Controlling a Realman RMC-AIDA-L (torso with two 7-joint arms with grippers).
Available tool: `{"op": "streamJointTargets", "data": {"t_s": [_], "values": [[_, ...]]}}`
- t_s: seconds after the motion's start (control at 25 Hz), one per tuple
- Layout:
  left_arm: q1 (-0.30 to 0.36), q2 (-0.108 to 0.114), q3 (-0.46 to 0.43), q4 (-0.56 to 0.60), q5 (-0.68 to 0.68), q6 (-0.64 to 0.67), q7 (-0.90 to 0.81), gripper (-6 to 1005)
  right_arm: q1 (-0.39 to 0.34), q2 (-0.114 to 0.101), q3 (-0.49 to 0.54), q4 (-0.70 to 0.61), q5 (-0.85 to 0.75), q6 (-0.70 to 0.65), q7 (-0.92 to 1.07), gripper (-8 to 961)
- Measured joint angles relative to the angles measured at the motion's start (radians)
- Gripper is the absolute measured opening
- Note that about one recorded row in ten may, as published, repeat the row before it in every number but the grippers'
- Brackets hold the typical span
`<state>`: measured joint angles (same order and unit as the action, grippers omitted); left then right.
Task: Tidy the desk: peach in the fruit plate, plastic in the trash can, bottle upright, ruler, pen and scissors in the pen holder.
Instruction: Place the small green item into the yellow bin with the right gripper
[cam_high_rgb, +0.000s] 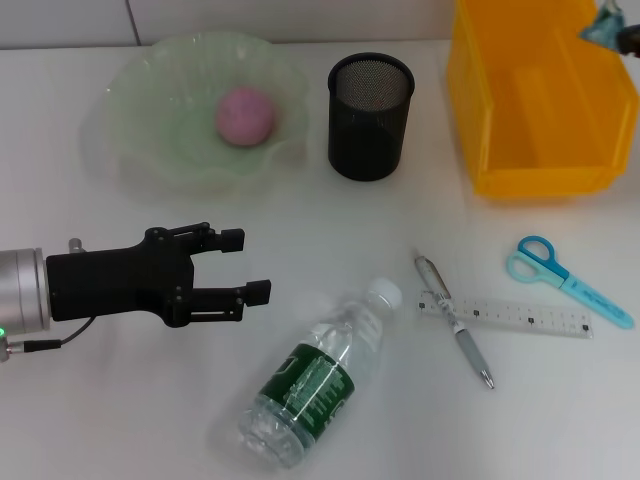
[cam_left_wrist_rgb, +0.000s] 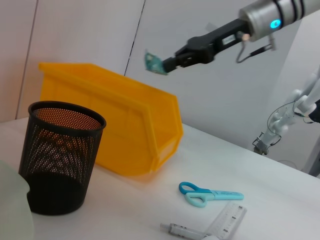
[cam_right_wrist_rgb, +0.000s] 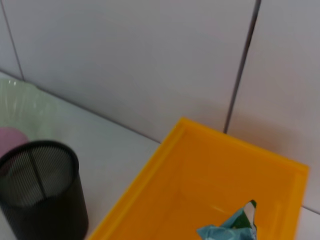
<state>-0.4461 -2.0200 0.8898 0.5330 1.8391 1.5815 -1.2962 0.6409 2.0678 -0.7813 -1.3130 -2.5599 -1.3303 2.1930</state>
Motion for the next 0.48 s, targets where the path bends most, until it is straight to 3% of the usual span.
{"op": "streamJointTargets", "data": {"t_s": [0.04, 0.2, 0.48], "values": [[0.0, 0.0, 0.0, 0.0, 0.0, 0.0, 0.0, 845, 0.0, 0.0, 0.0, 0.0, 0.0, 0.0, 0.0, 114], [0.0, 0.0, 0.0, -0.001, -0.001, 0.0, 0.003, 845, 0.082, -0.015, -0.004, 0.197, 0.001, 0.107, -0.014, 126], [0.0, 0.0, 0.0, -0.001, 0.0, 0.0, 0.002, 844, 0.105, -0.01, -0.01, 0.25, -0.007, 0.143, -0.015, 145]]}}
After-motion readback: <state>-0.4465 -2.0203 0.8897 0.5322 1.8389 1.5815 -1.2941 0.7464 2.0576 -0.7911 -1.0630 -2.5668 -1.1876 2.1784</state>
